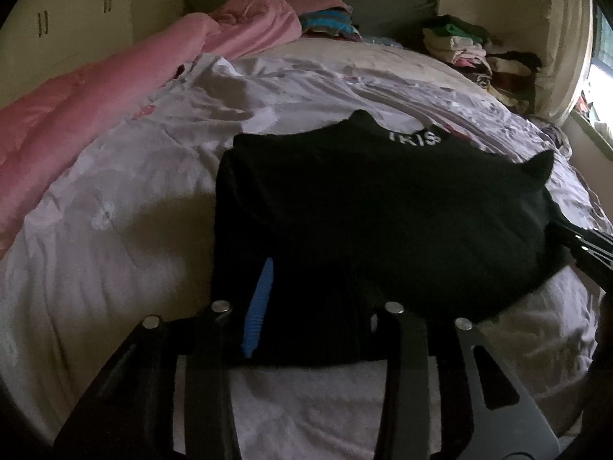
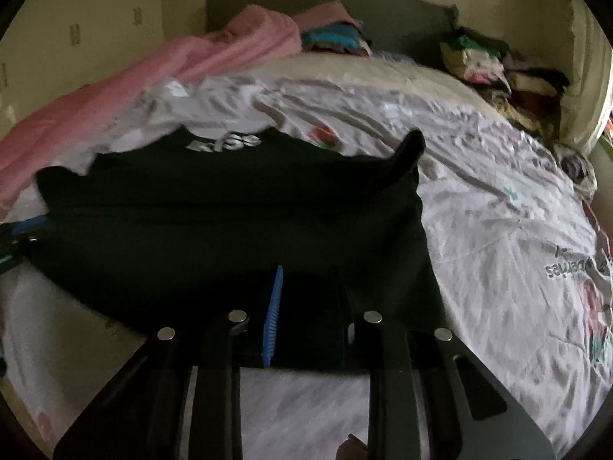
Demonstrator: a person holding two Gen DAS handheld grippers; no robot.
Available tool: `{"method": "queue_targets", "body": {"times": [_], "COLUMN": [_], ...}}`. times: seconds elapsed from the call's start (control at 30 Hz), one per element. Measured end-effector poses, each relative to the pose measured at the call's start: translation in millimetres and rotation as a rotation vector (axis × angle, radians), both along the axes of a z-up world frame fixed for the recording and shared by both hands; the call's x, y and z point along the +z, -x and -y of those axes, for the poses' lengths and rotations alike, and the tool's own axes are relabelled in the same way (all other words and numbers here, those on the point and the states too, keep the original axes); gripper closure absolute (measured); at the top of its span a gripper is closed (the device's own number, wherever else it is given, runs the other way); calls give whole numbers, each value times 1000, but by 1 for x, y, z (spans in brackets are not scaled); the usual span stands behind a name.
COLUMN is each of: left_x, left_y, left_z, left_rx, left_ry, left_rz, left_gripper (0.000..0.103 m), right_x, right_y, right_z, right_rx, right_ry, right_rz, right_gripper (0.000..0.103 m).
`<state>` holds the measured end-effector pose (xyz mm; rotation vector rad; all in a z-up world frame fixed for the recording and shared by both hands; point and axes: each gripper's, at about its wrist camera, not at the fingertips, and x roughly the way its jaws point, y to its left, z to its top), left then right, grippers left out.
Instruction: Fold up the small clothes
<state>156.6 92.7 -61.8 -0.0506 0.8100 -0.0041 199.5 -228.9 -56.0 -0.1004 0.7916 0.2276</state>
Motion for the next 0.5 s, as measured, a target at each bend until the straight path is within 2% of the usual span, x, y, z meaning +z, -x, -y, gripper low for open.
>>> {"method": "queue_targets", "body": {"times": [0.13, 0.3, 0.5], "left_x": [0, -4, 3], "left_y": [-17, -40, -67], "left_z": [-3, -2, -4], "left_rx": [12, 14, 33], "left_ry": [-9, -31, 6], "left_rz": [-14, -57, -68], "left_gripper": [69, 69, 69], "right_x": [-9, -10, -4], "right_y": [-31, -54, -76], "right_z": [1, -8, -16], "right_rx": [-7, 10, 25], "right_ry": [-16, 16, 22], "right_rz": [-45, -41, -37], "right_gripper": [82, 82, 82]}}
